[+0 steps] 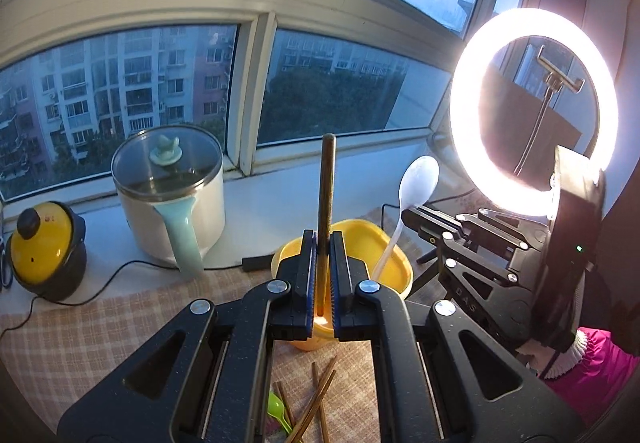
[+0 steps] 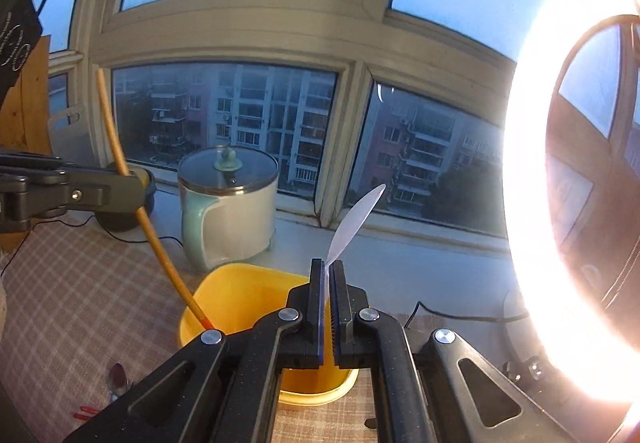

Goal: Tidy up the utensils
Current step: 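Open the right tool to drop the spoon while the left tool releases the chopstick into the bin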

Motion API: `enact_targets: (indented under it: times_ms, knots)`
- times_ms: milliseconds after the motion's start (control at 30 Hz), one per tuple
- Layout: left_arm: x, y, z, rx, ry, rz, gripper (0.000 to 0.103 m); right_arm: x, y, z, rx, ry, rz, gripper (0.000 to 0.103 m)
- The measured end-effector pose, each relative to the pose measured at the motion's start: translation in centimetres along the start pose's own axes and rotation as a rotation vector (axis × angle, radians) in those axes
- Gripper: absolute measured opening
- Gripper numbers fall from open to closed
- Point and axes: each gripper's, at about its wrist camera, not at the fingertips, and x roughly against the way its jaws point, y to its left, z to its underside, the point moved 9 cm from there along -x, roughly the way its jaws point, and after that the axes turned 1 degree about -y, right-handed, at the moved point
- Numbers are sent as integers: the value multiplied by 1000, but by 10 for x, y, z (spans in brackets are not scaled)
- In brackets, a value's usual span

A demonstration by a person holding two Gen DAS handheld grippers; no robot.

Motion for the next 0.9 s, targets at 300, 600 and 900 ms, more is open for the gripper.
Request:
enact_targets:
  times_ms: [300,600,900]
  knots:
    - [-11,4,12,4,29,-18,4,-20,-3,20,-60,78,-35,0]
    - [-10,2,18,-27,32,-38,4,-20,1,28,-102,112,-68,16]
    - [1,0,20,-54,10,-74,36,-5,-1,29,-126,92,-68,51]
